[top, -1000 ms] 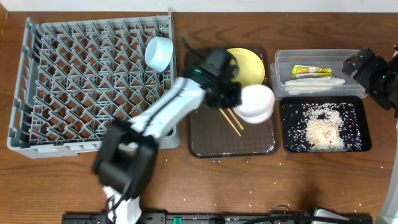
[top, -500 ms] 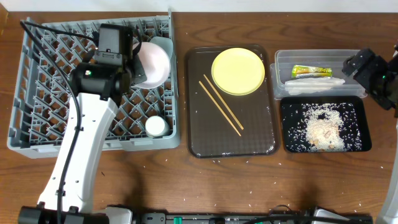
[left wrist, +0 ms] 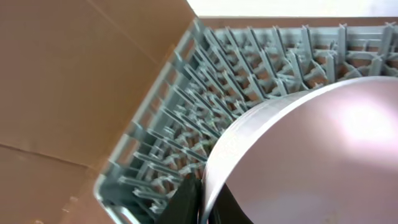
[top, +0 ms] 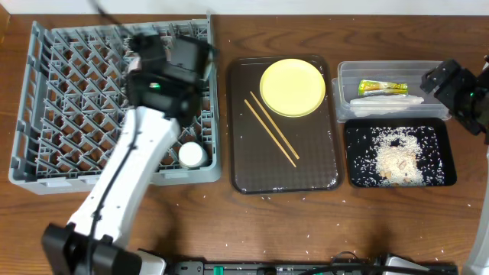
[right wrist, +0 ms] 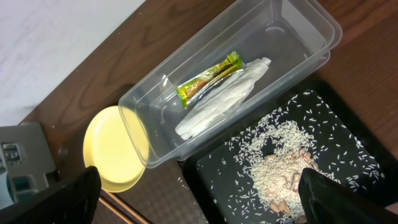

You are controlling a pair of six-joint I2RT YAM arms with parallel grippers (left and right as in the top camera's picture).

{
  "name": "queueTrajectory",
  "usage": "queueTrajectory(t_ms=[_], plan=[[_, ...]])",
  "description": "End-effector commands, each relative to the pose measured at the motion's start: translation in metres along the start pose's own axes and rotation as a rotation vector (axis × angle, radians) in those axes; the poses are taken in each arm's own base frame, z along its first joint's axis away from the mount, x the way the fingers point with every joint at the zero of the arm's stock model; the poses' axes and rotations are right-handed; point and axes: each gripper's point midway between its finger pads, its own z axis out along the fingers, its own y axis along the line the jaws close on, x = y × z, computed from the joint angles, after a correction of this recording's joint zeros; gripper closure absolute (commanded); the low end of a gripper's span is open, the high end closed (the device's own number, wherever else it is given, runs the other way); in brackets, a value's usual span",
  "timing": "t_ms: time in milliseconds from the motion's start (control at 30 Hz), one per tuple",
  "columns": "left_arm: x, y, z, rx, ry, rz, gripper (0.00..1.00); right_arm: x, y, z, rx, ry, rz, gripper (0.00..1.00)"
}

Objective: Sort waste into correct bins and load items into the dishwasher
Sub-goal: 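Carry pink bowl into dish rack with left gripper and release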

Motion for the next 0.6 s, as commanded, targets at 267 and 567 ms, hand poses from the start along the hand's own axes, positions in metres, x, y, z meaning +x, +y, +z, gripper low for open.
queueTrajectory(t_ms=[267, 567], plan=[[0.021, -0.037, 0.014, -0.329, -0.148, 0.208, 0.93, -0.001, -0.003, -0.001, 0.011, -0.006, 0.017, 0.01], [0.044, -0.046, 0.019, -0.346, -0.162, 0.209, 0.92, -0.001, -0.003, -0.001, 0.011, -0.006, 0.017, 0.01]])
